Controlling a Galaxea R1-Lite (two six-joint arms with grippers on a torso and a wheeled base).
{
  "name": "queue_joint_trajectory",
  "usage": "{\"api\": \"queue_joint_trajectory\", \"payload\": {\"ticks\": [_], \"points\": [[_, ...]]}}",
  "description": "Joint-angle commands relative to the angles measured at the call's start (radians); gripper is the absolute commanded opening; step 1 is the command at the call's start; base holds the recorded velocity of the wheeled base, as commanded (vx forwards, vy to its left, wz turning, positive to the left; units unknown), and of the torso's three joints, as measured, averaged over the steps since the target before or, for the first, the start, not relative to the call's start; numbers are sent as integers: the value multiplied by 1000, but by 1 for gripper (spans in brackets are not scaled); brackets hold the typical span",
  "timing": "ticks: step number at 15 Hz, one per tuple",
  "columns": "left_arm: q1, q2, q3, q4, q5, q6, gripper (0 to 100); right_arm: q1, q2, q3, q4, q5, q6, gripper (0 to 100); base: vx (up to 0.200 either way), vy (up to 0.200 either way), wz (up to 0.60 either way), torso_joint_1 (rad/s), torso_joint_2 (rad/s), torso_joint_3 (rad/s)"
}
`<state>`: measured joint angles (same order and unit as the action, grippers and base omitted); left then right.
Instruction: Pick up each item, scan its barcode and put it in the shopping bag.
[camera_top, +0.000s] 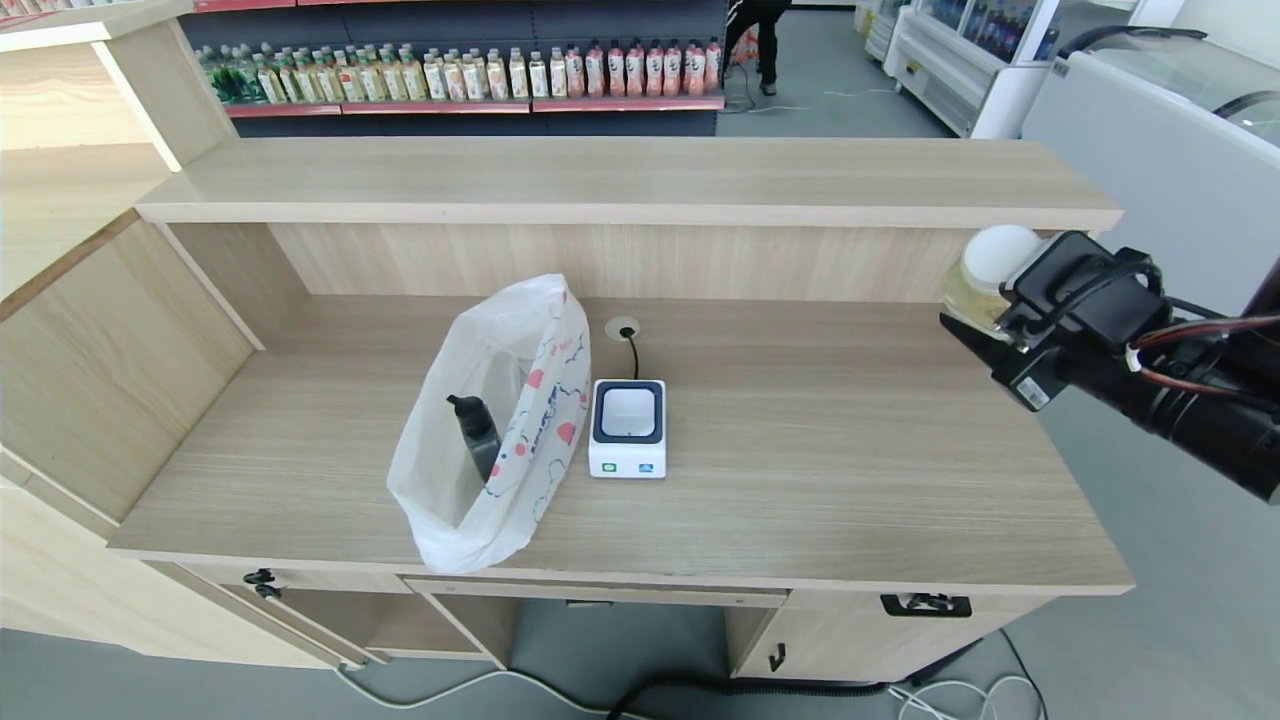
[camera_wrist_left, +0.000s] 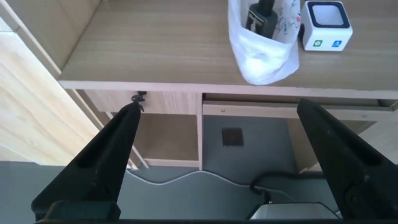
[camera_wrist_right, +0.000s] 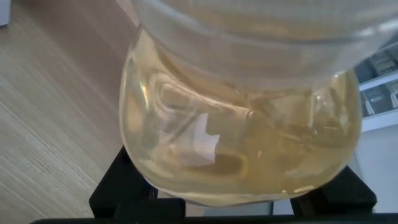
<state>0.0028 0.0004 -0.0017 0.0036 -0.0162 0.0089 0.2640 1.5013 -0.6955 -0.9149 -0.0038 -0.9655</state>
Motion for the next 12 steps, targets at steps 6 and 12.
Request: {"api": "queue_joint_trajectory", "payload": {"ticks": [6,12], "points": [[0,0,0,-1,-1,0,100,-32,99,-98,-2,48,10,0,0,200,0,2,3,2],[0,0,0,-1,-1,0,100,-49,280,-225,-2,257,105,0,0,200,0,2,2,2]]}}
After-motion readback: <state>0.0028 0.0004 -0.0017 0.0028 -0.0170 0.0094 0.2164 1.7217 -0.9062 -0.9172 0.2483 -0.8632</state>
